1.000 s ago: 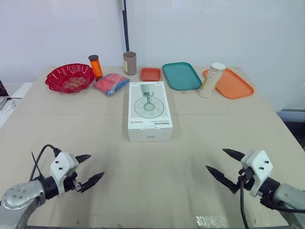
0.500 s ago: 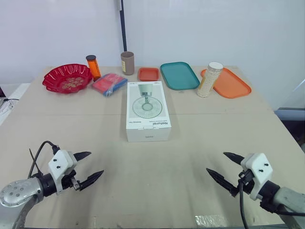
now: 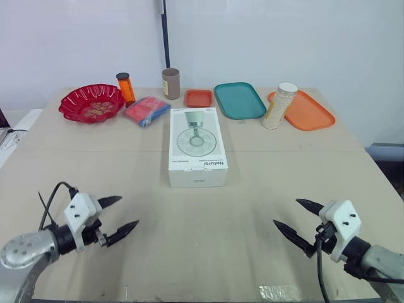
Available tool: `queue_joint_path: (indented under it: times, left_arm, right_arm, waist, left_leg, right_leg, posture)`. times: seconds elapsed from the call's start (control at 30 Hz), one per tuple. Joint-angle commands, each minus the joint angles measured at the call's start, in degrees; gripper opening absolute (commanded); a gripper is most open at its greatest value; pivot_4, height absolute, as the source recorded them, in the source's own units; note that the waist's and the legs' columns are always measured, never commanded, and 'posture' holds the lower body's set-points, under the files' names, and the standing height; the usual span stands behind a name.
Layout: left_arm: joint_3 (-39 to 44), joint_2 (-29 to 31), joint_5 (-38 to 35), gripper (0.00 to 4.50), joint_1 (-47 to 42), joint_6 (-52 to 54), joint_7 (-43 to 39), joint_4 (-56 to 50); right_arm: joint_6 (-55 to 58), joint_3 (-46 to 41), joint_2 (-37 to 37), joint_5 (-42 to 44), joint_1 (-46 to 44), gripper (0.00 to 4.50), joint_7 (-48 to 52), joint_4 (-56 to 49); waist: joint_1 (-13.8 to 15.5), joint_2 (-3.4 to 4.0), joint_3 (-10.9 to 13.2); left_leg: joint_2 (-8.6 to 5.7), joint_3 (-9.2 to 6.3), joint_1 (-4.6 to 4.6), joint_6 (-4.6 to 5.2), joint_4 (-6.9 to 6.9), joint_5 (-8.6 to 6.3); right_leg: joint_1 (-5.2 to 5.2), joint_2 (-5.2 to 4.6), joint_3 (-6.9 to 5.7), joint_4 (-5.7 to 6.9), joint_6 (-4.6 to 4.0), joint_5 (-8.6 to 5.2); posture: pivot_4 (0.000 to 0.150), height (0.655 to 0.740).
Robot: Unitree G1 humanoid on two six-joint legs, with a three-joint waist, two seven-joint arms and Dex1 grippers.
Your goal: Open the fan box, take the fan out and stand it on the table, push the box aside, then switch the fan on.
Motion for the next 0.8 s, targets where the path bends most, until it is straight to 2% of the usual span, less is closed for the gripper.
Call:
queue_joint_path:
  times: [0.03,0.17,0.2,0.23,0.27,0.43,0.47,0.6,0.63,0.8]
  left_arm:
    - [1.7,1.2,-2.4,4.49,-3.6,2.1,0.6,-0.6]
    - [1.3,1.3,-4.3,4.49,-6.1,3.4,0.2,-0.7]
    - [1.5,1.1,-5.8,4.24,-7.1,4.8,0.6,-1.1]
    - [1.7,0.9,-6.8,3.76,-7.8,5.9,1.0,-1.4]
    - [1.7,0.6,-7.4,3.64,-9.1,6.8,2.0,-1.6]
    - [2.3,-1.9,-12.7,2.05,-19.6,13.4,9.6,-0.9]
    - [2.2,-1.9,-13.1,1.48,-20.9,14.2,10.1,-0.8]
    - [-0.6,-1.8,-13.4,0.15,-27.3,17.6,12.8,-0.4]
    - [-1.3,-2.0,-13.5,0.02,-29.2,18.8,13.8,-0.2]
    - [-7.1,-4.5,-11.2,0.02,-36.8,20.3,15.2,2.3]
  right_arm:
    - [-0.5,-0.2,-0.1,-0.1,-0.3,4.5,-0.5,-1.6]
    - [-0.8,0.5,0.4,-0.4,-0.6,4.5,-1.0,-1.8]
    - [-0.8,0.7,0.5,-0.5,-0.8,4.5,-1.2,-1.8]
    - [-0.8,0.8,0.5,-0.5,-0.9,4.5,-1.4,-1.9]
    - [-0.7,1.1,0.6,-0.6,-1.1,4.5,-1.6,-2.0]
    - [-0.4,1.8,0.5,-0.6,-2.1,4.5,-2.2,-1.9]
    - [-0.4,1.9,0.4,-0.6,-2.2,4.5,-2.2,-1.9]
    - [-0.1,2.5,0.2,-0.7,-3.6,4.5,-2.7,-1.4]
    - [0.0,2.6,0.2,-0.7,-3.7,4.5,-2.7,-1.5]
    - [0.4,3.5,0.2,-0.8,-4.9,4.5,-3.2,-1.5]
  waist:
    - [0.0,0.01,0.0]
    - [0.0,0.01,0.0]
    - [-0.1,0.01,0.0]
    - [-0.1,0.01,0.0]
    - [-0.1,0.01,0.0]
    - [0.0,-0.02,0.0]
    - [0.0,-0.01,0.0]
    - [-0.1,-0.04,0.0]
    - [-0.1,-0.05,0.0]
    - [-0.1,-0.05,0.0]
  left_leg:
    - [0.0,0.0,0.01,0.0,0.0,0.0]
    - [-0.01,0.0,0.0,0.01,0.0,-0.01]
    - [0.0,0.0,0.01,0.01,0.0,-0.01]
    - [0.01,0.01,0.02,0.01,0.0,-0.01]
    - [0.01,0.01,0.02,0.01,0.0,-0.01]
    - [0.01,-0.05,0.09,0.0,0.07,0.0]
    - [0.01,-0.15,0.11,-0.01,0.14,0.0]
    - [-0.03,-0.13,0.1,0.0,0.11,-0.01]
    - [-0.03,-0.11,0.1,-0.01,0.13,-0.01]
    - [-0.04,-0.13,0.11,-0.02,0.14,0.0]
  right_leg:
    - [0.0,0.0,0.01,0.0,0.0,0.0]
    - [-0.01,0.0,0.02,0.0,-0.02,0.0]
    - [-0.04,0.0,0.02,0.0,-0.02,0.01]
    - [-0.02,0.01,0.02,0.0,-0.02,0.01]
    - [-0.02,0.01,0.02,0.0,-0.02,0.01]
    - [-0.02,0.04,-0.01,0.0,0.01,0.05]
    - [-0.04,0.05,-0.06,0.0,0.02,0.09]
    - [-0.11,0.04,-0.01,0.0,-0.28,0.25]
    - [-0.09,0.04,-0.01,0.0,-0.27,0.26]
    - [-0.07,0.05,-0.02,0.0,-0.23,0.25]
  posture:
    - [0.15,0.74]
    - [0.15,0.74]
    - [0.15,0.74]
    - [0.15,0.74]
    - [0.15,0.74]
    - [0.15,0.74]
    - [0.15,0.74]
    - [0.15,0.74]
    - [0.15,0.74]
    - [0.15,0.74]
